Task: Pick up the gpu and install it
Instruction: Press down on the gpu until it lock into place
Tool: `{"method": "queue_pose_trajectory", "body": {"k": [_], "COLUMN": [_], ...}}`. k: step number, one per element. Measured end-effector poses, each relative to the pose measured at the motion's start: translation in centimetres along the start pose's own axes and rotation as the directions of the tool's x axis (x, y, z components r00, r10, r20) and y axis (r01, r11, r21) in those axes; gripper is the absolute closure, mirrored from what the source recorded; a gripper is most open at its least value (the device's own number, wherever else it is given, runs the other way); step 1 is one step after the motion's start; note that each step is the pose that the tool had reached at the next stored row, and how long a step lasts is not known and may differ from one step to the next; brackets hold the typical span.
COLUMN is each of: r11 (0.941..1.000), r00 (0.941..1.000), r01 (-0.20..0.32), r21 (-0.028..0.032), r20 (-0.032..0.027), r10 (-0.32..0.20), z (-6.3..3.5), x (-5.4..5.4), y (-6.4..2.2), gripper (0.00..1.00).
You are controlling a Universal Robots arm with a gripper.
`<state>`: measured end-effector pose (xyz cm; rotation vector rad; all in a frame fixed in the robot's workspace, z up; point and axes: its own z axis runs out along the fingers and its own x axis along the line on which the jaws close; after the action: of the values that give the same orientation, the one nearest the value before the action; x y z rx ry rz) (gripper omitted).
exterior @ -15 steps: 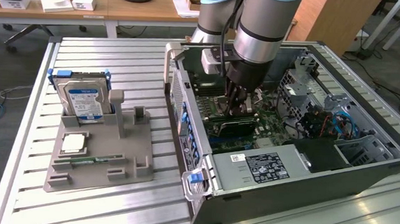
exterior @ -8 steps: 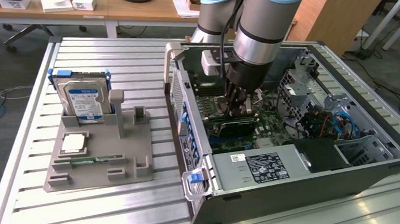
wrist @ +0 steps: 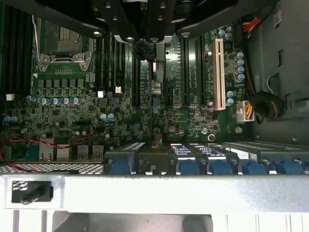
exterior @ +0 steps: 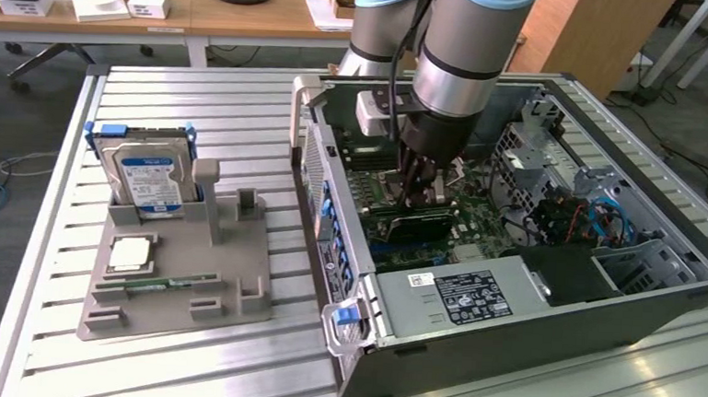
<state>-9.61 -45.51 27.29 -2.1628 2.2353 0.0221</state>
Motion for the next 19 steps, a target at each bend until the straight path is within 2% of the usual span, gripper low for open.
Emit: {"method": "queue_pose_trajectory", "body": {"k": [19], "r11": [1.0], "r00": [1.0], "r01": [0.0], "r21": [0.0], "r20": [0.0], "r10": [0.0], "z": [0.23], "x": [0.01], "y": [0.18], "gripper": [0.9]}}
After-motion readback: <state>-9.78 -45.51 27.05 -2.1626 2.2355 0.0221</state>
